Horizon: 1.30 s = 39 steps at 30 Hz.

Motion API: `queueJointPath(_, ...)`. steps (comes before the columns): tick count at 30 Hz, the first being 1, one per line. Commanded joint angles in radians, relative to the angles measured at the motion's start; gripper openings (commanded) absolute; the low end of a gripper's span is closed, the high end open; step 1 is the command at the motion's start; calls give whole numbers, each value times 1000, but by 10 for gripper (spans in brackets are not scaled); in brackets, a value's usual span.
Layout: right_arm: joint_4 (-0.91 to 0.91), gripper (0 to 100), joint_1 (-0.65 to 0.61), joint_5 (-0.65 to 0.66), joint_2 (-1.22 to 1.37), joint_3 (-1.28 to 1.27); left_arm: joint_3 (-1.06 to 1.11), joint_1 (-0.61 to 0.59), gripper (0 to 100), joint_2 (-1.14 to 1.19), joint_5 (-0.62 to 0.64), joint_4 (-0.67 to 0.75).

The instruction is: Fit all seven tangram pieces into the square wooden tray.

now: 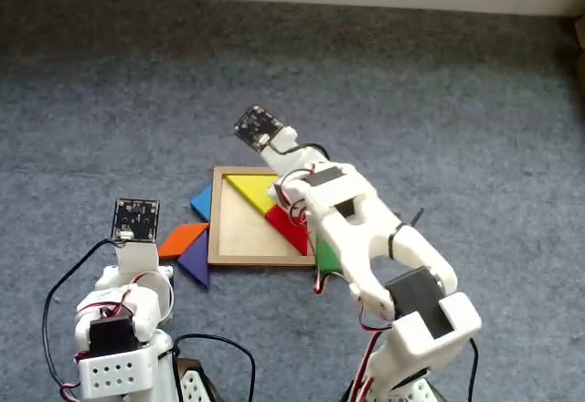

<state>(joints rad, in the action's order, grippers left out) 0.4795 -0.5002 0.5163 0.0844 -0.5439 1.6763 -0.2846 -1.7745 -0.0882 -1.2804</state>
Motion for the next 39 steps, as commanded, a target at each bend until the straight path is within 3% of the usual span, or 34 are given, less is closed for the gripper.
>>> queueJointPath(1,10,6,79,-25,-185,5,21,-8,8,-47,-9,-5)
queueJointPath(6,28,15,127,-189,-288,-47,21,-8,8,-47,-9,-5)
queueJointPath(11,271,104,127,-209,-263,44,21,-8,8,-47,-9,-5)
queueJointPath(18,668,120,130,-293,-59,392,21,-8,8,-47,-9,-5)
queueJointPath(25,862,127,131,-265,220,690,19,-8,8,-47,-9,-5)
queueJointPath(29,935,191,134,-190,343,817,19,-8,8,-47,-9,-5)
queueJointPath(39,989,206,182,-34,466,929,19,-8,8,-47,-9,-5)
